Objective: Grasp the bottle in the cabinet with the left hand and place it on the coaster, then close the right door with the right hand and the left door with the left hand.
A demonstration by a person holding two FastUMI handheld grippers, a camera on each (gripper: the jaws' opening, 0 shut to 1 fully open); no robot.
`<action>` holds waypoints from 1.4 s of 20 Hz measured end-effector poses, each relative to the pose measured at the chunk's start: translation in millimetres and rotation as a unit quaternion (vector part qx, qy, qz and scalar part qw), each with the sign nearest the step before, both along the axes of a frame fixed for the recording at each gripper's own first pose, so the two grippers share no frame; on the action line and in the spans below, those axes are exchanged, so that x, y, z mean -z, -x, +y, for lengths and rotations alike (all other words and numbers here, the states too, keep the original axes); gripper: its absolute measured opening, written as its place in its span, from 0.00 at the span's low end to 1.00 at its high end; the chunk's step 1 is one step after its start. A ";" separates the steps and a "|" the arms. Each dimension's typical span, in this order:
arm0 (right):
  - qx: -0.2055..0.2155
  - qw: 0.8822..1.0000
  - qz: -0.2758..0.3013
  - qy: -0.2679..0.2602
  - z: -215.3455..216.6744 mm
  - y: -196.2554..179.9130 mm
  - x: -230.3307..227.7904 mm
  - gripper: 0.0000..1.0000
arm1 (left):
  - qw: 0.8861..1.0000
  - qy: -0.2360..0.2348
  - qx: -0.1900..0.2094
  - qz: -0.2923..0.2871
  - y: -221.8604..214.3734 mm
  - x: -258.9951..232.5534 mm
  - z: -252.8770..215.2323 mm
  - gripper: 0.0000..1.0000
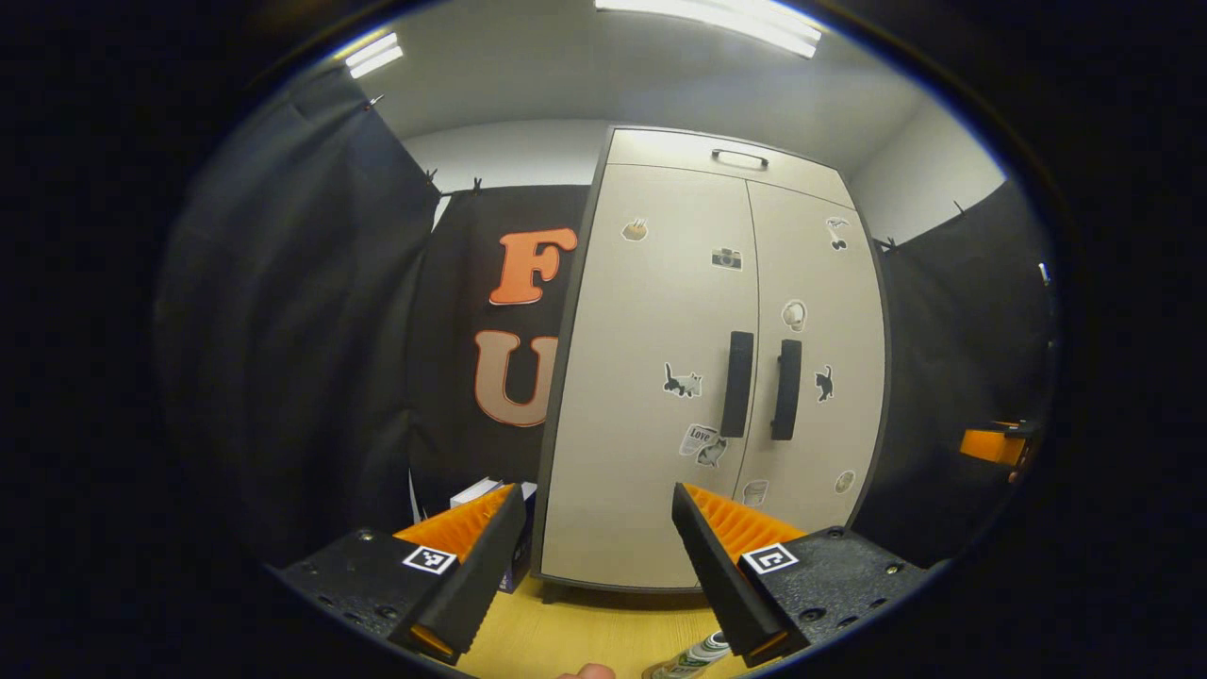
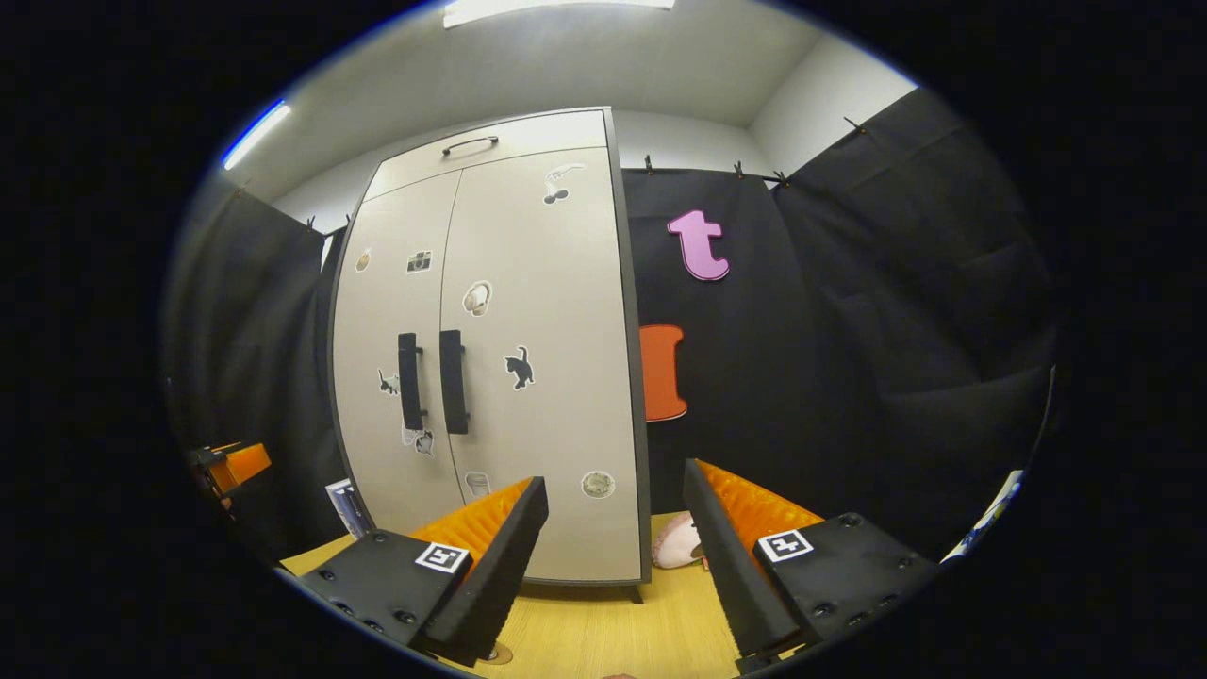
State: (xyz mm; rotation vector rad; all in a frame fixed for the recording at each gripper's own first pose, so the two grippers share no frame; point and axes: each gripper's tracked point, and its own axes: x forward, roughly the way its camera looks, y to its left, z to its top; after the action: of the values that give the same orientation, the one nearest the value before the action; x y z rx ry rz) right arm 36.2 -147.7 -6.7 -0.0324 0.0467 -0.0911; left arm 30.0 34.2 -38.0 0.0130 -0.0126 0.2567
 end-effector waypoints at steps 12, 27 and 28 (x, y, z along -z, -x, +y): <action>0.029 0.999 0.013 -0.014 -21.5 4.0 12.0 0.96 | 1.000 -0.023 0.005 -0.002 -22.5 1.9 -4.0 0.95; 0.037 0.999 0.008 -0.027 -27.7 3.3 7.2 0.96 | 1.000 -0.019 0.014 -0.007 -27.8 -1.9 -6.0 0.95; 0.036 0.999 0.008 -0.027 -27.0 3.5 7.5 0.96 | 1.000 -0.020 0.012 -0.008 -28.5 -2.6 -4.9 0.95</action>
State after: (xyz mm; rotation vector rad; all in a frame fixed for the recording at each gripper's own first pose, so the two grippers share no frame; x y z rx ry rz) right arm 32.7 -174.7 -14.1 0.0216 0.0666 -0.1620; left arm 58.5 29.3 -35.4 0.0499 -0.0343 0.2333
